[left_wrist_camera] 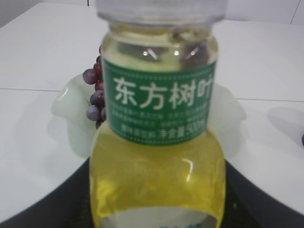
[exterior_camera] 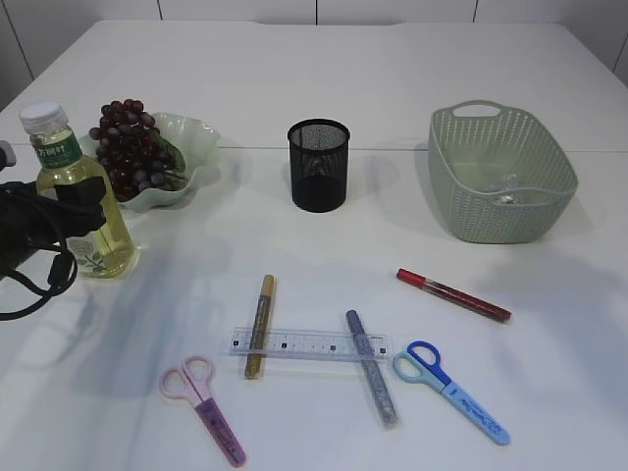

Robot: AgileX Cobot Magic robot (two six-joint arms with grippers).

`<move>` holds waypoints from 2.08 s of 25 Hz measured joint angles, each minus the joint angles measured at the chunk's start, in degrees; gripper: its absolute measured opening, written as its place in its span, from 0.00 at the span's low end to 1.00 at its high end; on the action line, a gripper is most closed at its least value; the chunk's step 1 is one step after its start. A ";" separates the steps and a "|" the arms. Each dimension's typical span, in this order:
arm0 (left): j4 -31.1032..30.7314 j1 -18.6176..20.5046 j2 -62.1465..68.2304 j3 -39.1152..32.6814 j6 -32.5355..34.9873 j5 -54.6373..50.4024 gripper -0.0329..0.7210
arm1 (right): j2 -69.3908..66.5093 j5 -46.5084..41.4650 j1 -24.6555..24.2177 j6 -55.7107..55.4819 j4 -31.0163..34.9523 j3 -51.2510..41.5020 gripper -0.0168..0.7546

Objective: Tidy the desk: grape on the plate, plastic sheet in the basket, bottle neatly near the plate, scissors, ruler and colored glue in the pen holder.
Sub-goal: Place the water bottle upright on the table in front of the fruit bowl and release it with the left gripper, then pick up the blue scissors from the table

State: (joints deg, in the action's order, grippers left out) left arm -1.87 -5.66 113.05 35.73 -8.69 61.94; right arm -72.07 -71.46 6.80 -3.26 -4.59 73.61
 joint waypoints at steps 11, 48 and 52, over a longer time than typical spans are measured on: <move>0.03 0.00 0.00 0.00 0.00 0.61 0.83 | 0.00 0.00 0.00 0.00 0.00 0.00 0.69; -0.06 0.00 -47.45 0.27 0.13 -52.02 0.73 | 0.00 0.00 0.00 0.12 5.77 0.00 0.69; 2.46 0.00 -55.79 2.34 0.13 -69.87 0.66 | 0.00 0.00 0.00 1.16 10.13 0.00 0.69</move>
State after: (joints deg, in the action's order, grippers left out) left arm 0.60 -5.66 57.26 38.06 -8.56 -7.92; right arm -72.07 -71.46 6.80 -2.10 5.54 73.61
